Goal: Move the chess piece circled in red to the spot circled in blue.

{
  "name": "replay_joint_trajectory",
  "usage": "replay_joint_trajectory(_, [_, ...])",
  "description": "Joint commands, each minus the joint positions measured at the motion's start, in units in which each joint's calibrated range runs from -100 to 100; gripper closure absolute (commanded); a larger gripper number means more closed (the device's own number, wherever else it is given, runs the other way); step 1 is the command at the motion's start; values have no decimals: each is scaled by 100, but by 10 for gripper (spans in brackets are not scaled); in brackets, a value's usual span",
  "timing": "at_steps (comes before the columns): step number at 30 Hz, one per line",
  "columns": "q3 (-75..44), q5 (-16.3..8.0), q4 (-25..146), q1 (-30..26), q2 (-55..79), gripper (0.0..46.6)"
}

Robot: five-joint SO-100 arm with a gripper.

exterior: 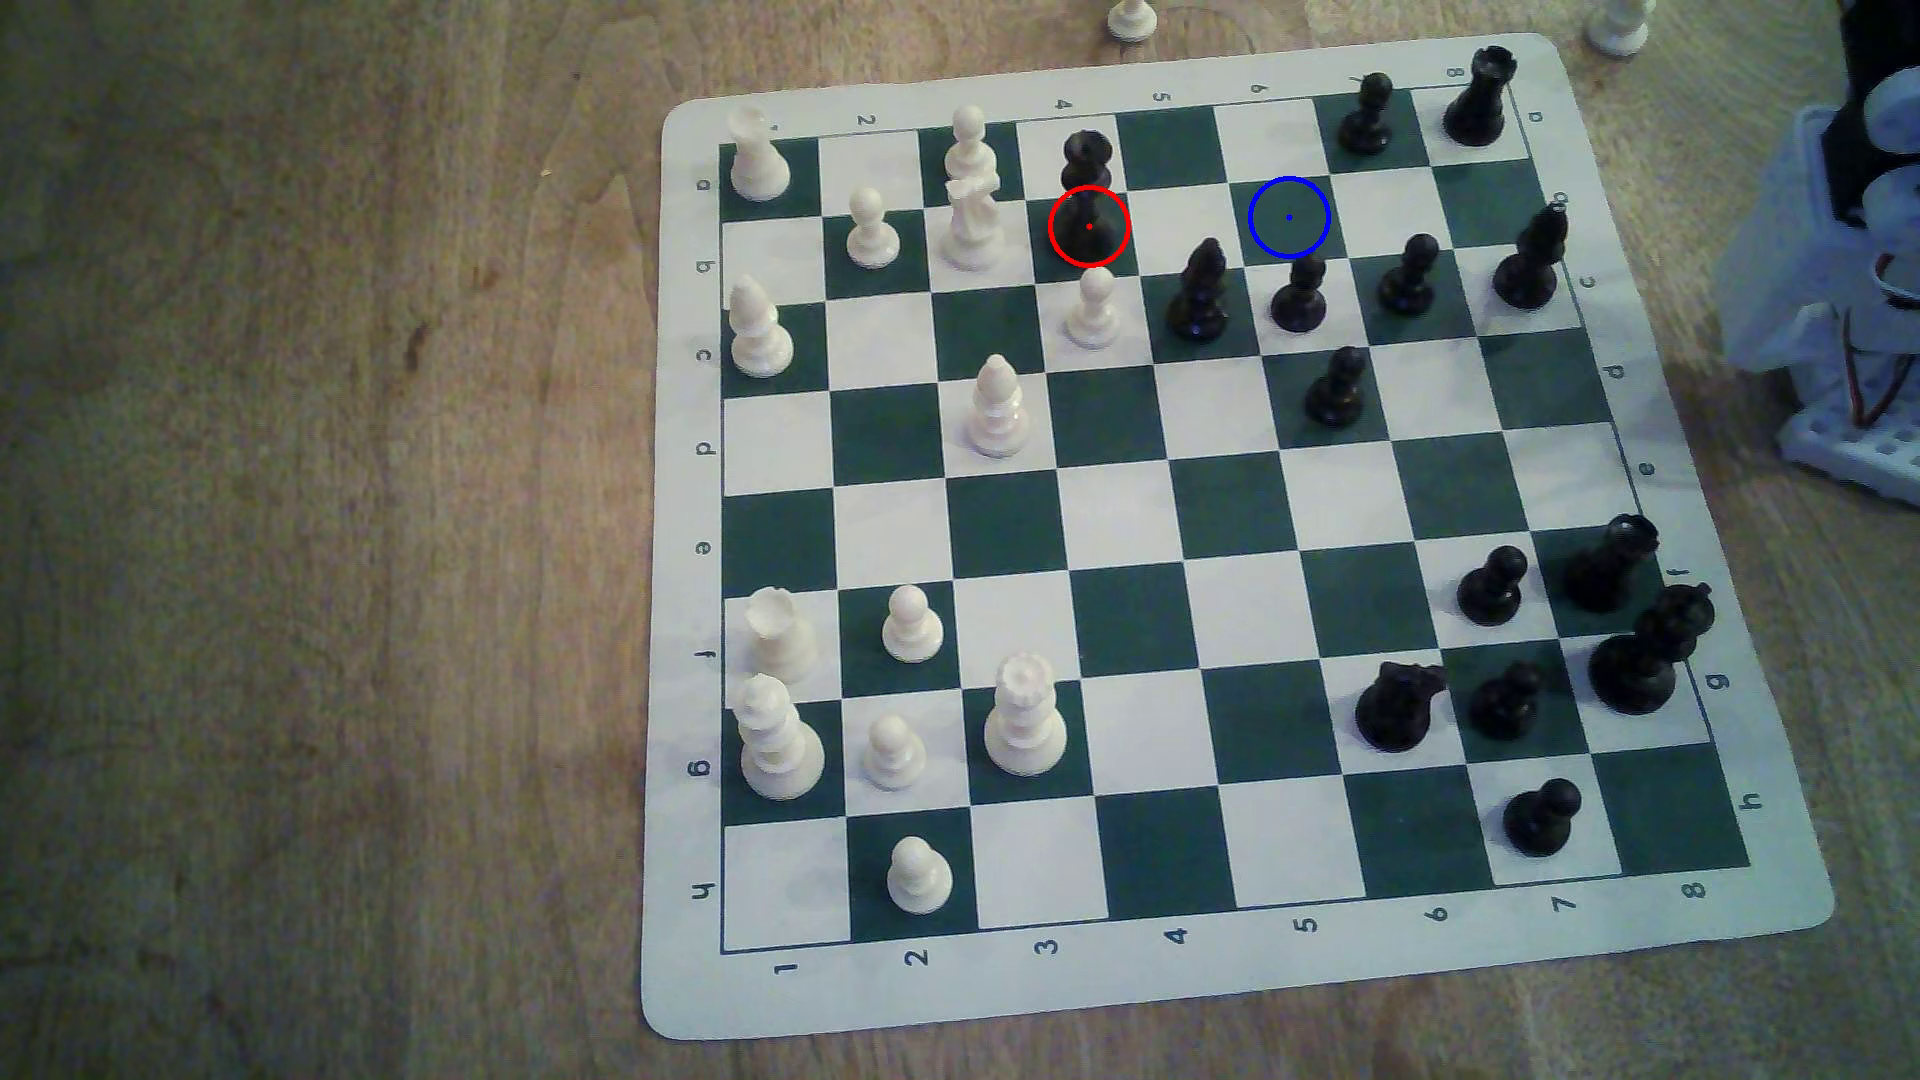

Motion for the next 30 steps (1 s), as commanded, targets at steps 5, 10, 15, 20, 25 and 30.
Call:
replay_joint_trajectory(5, [81,713,-7,-199,-28,464])
replay_joint_trajectory(10, [81,713,-7,-199,-28,464])
replay_joint_trajectory(15, [81,713,-7,-199,-28,464])
replay_joint_trajectory(20, [81,713,-7,-199,-28,464])
replay_joint_trajectory(25, [81,713,-7,-199,-28,464])
replay_joint_trajectory(30, [81,689,541,-348,-28,464])
